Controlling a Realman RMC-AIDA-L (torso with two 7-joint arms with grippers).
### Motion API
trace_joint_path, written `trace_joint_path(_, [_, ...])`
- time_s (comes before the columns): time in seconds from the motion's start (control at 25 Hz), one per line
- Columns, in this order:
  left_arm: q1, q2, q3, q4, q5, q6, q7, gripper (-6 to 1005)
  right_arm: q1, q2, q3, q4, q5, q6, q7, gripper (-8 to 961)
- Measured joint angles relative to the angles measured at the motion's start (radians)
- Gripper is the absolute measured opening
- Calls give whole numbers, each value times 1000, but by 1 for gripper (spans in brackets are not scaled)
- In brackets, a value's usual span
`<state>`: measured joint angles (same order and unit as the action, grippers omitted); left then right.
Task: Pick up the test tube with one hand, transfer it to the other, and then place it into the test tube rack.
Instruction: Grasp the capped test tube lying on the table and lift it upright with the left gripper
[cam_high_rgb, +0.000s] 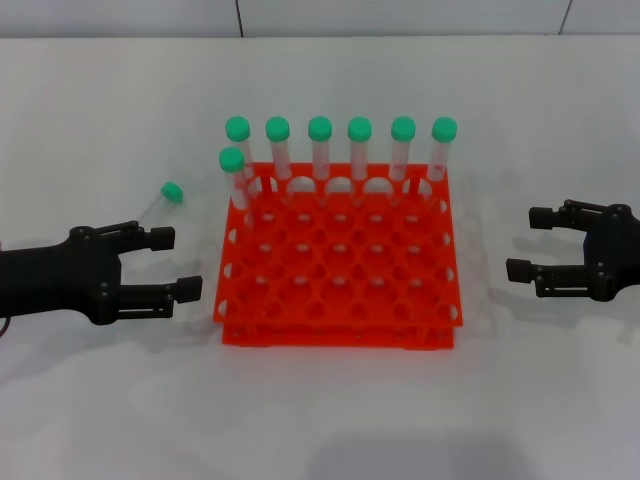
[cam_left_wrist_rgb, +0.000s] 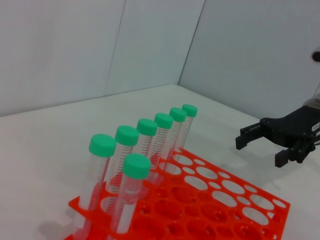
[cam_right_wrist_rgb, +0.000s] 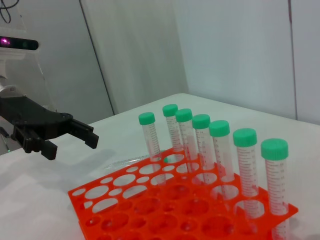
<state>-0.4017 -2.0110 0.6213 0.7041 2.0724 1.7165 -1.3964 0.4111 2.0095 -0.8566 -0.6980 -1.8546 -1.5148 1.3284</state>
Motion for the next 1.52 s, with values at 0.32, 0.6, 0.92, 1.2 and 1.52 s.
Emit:
trace_joint_path(0.32, [0,0,0,0,1,-2,-3,879,1,0,1,0,0,3,0,856])
trace_joint_path(0.6, [0,0,0,0,1,-4,-5,879,3,0,1,0,0,4,0,856])
trace_joint_path(0.92, [-2,9,2,0,7,-18,-36,878,2,0,0,0,11,2,0,855])
trace_joint_path(1.2, [-6,24,7,92,50,-49,-207,878,2,0,1,0,16,-2,0,854])
trace_joint_path(1.52, [-41,38,0,131,123,-102,-409,878,4,1,0,1,23,-1,0,853])
